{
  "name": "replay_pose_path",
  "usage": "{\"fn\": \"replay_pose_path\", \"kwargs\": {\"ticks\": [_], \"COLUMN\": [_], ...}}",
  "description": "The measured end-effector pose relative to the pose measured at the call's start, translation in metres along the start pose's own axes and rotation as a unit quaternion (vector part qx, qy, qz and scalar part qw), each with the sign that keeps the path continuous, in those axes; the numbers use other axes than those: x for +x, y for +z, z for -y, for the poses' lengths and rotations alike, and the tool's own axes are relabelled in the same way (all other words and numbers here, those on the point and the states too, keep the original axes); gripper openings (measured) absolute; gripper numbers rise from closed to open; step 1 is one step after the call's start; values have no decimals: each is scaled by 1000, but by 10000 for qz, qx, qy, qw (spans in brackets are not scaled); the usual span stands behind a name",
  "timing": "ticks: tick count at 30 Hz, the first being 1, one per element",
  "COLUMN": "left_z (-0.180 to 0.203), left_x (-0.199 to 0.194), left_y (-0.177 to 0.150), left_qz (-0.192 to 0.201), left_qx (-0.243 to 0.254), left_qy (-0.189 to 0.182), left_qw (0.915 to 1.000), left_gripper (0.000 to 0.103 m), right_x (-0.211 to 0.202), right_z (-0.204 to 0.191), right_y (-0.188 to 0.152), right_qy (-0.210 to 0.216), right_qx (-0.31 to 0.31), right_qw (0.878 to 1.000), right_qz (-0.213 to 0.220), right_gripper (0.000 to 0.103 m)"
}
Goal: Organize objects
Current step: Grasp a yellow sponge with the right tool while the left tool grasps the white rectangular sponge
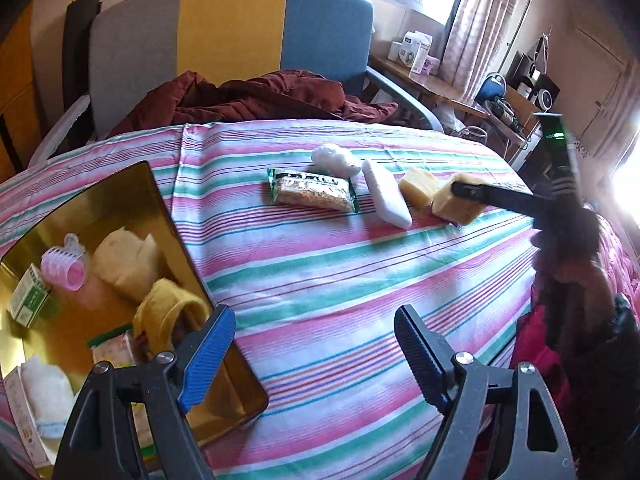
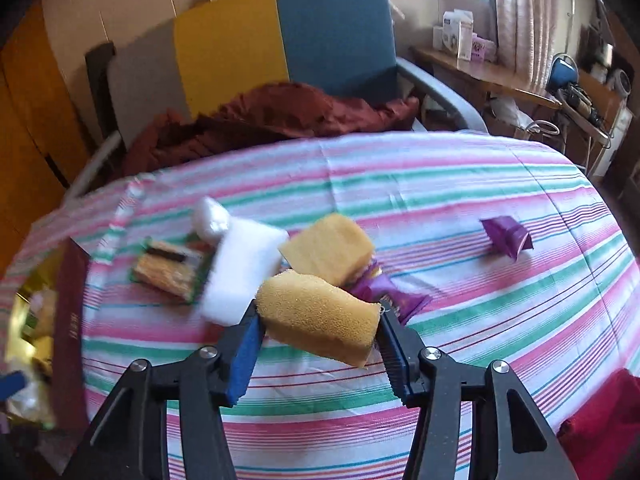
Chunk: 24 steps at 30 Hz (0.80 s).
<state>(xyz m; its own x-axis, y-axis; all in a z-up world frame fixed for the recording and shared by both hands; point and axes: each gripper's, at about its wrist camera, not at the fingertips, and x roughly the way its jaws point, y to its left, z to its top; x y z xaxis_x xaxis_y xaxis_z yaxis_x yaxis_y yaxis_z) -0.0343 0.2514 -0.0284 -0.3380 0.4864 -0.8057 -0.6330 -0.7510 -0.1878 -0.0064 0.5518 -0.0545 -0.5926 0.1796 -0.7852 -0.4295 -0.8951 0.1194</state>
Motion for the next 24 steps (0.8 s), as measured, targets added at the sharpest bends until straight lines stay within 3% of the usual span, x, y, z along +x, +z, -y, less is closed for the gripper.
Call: {"fn": "replay_pose_path", "kwargs": {"ticks": [4, 10, 17, 24], "left_z": [10, 32, 74, 102], "left_x": [13, 39, 82, 131], "left_y": [12, 36, 64, 89], "left_qz": [-104, -181, -329, -625], "left_qx": [59, 299, 850, 1083], "left_qy": [3, -96, -112, 10], "left_qw": [9999, 9993, 9958, 9921], "left_gripper": [83, 77, 76, 78], "right_x": [-14, -25, -21, -21], "right_z": [8, 20, 37, 50], "right_y": [5, 10, 11, 11], "right_qy": [265, 307, 142, 90], "right_qx": [255, 478, 771, 1010], "right_qw": [9992, 9978, 9968, 9948], "right_qz": [162, 341, 141, 82], "right_gripper": [56, 57, 57, 57]}}
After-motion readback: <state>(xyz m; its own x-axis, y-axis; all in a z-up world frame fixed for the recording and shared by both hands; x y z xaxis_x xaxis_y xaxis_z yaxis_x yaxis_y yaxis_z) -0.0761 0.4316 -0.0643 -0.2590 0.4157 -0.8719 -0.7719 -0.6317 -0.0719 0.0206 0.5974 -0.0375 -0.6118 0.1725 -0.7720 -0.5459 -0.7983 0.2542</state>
